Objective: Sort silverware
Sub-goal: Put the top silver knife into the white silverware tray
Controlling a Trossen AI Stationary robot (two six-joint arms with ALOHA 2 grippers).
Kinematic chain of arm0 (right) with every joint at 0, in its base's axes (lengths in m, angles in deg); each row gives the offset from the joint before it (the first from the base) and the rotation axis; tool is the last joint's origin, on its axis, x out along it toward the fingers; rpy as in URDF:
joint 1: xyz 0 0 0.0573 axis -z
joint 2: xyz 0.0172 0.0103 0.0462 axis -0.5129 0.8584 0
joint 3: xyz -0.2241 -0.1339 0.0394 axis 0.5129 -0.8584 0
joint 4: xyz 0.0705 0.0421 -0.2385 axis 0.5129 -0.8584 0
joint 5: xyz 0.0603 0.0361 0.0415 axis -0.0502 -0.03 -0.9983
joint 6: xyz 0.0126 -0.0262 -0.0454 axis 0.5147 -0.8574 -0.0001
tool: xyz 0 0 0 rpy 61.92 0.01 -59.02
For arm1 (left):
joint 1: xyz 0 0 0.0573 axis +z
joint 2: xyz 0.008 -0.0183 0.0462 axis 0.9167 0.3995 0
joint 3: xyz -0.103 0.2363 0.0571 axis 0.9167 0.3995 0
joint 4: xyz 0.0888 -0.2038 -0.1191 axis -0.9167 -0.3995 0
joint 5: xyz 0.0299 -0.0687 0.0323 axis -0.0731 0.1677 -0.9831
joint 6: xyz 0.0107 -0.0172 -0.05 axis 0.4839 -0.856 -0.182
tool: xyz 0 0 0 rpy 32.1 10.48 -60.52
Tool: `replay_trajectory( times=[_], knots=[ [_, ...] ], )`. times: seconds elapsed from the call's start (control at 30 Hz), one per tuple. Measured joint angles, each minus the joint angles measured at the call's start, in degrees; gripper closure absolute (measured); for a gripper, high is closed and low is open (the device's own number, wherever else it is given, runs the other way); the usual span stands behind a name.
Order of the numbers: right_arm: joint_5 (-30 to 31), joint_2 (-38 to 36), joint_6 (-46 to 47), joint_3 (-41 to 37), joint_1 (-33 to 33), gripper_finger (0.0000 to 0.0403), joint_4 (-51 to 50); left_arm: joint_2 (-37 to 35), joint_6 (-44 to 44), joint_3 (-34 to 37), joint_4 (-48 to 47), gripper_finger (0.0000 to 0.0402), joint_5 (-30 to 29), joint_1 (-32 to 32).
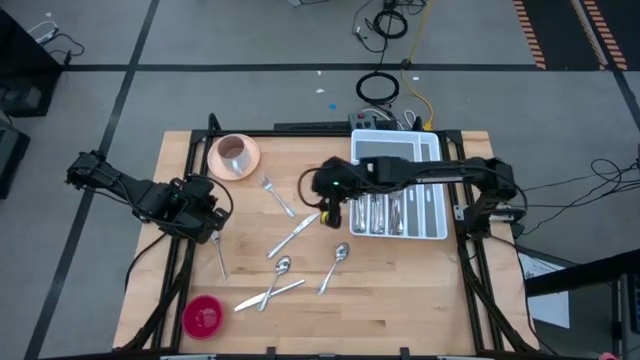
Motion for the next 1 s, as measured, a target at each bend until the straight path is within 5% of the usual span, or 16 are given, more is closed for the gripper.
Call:
replay_trajectory(
  times=[0.53, 1.0],
  knots=[
    [-10.35, 25.33, -28.17, 30.10, -1.75, 0.0193, -10.52, 0.00, 0.08, 0.00, -0.63, 0.0353, 0.02, -0.01],
    [-10.05, 35.28, -36.17, 33.26, -3.38, 0.0193, -7.84, 0.00, 0.14, 0.00, -0.95, 0.0353, 0.06, 0.00]
  ],
)
